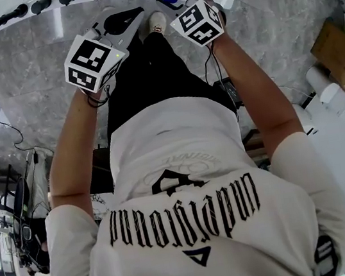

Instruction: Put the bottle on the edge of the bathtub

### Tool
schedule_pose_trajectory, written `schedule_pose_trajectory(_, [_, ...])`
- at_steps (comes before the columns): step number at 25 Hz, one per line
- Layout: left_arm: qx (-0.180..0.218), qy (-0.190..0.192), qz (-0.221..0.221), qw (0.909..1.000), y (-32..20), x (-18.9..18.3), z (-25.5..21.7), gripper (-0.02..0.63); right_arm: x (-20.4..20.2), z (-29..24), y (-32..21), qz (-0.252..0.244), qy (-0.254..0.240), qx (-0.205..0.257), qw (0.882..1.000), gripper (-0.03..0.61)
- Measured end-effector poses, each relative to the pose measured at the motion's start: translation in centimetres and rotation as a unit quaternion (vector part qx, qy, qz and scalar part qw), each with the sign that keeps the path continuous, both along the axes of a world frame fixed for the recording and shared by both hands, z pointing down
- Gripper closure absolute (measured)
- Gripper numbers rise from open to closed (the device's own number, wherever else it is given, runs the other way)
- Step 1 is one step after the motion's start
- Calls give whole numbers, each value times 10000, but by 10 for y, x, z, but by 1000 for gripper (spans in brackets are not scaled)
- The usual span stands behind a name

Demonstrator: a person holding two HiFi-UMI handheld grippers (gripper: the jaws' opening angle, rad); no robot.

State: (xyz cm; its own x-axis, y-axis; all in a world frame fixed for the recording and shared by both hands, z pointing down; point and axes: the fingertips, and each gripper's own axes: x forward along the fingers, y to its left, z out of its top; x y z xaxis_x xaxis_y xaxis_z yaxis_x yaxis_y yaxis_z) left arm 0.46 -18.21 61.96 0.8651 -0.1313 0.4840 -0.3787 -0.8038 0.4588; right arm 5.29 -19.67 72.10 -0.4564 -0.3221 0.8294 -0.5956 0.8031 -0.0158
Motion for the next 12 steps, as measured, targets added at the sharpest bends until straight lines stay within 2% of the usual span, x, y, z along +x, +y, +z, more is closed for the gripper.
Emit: schedule_pose_trajectory(12, [123, 3, -145, 9998, 20, 10, -15, 597, 9, -34, 13, 47, -150, 315, 9994, 405])
